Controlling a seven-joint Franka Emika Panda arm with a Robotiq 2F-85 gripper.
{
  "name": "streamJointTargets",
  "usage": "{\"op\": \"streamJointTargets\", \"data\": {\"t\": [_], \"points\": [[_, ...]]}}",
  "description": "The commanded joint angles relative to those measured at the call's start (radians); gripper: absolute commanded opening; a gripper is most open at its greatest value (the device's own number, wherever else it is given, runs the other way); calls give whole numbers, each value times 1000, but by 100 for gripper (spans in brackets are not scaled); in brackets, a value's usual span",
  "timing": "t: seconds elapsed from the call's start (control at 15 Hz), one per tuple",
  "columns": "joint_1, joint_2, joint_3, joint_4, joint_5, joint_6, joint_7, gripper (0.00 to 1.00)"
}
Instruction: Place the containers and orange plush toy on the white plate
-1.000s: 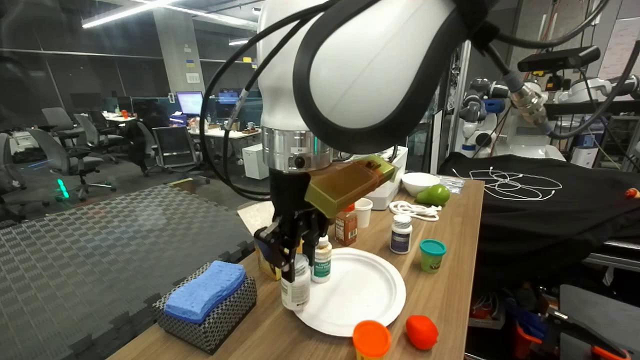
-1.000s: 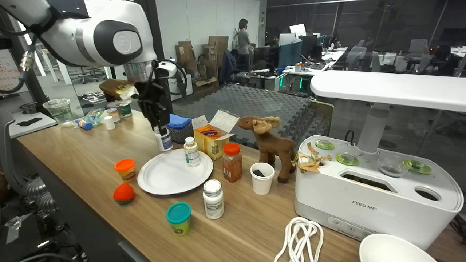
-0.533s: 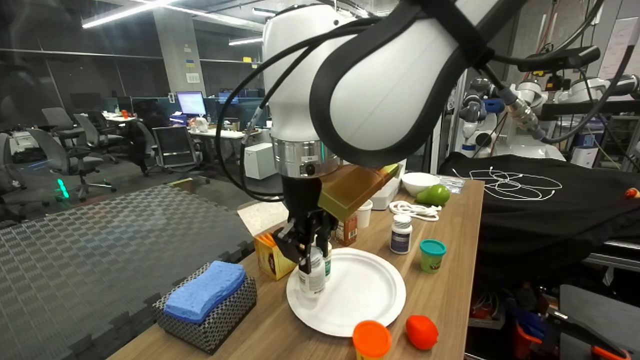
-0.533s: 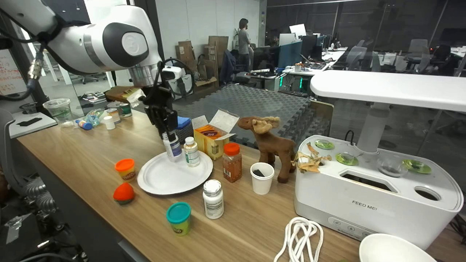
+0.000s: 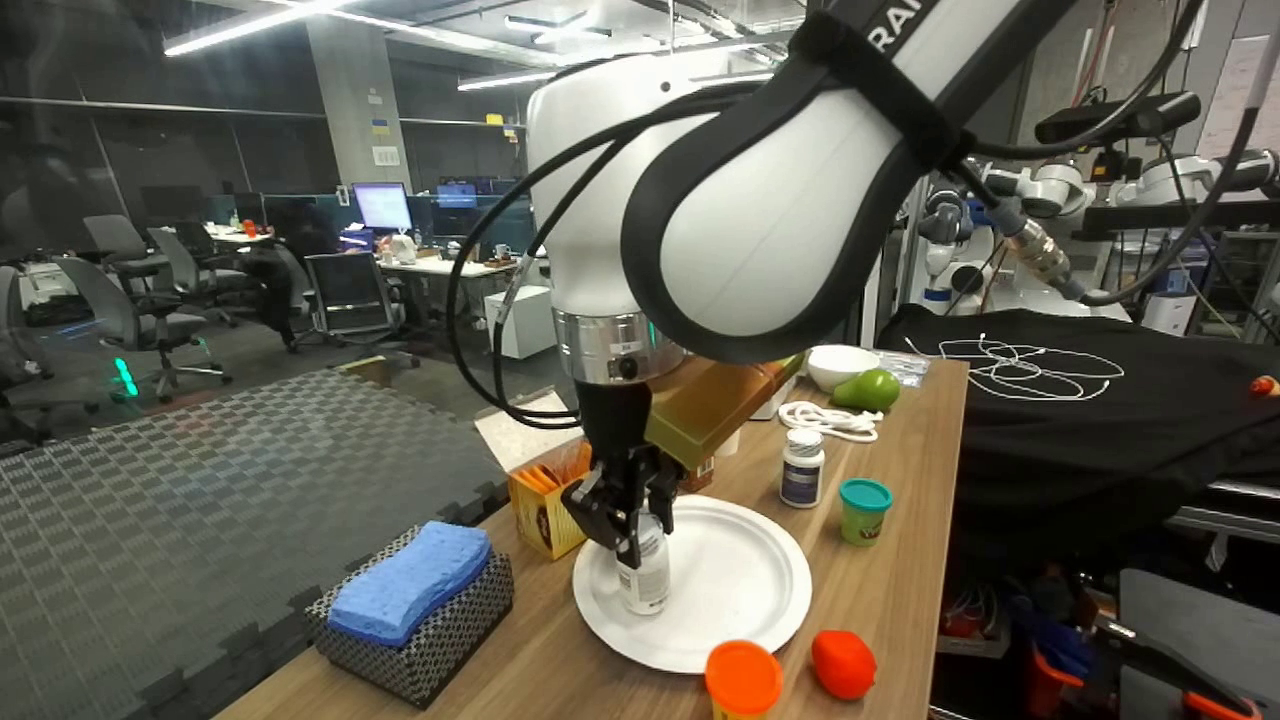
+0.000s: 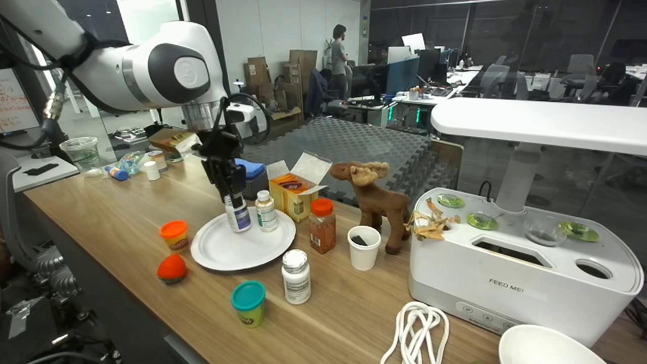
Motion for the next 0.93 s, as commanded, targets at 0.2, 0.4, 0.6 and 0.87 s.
{"op": "streamJointTargets", "data": {"t": [0.2, 0.4, 0.6, 0.87], "points": [[3, 20, -18, 25, 11, 10, 46, 70], [-2, 4, -19, 29, 21, 3, 47, 84], [-10, -31, -14, 26, 49, -9, 42, 100], [-17, -99, -5, -3, 106, -54, 52, 100]]}}
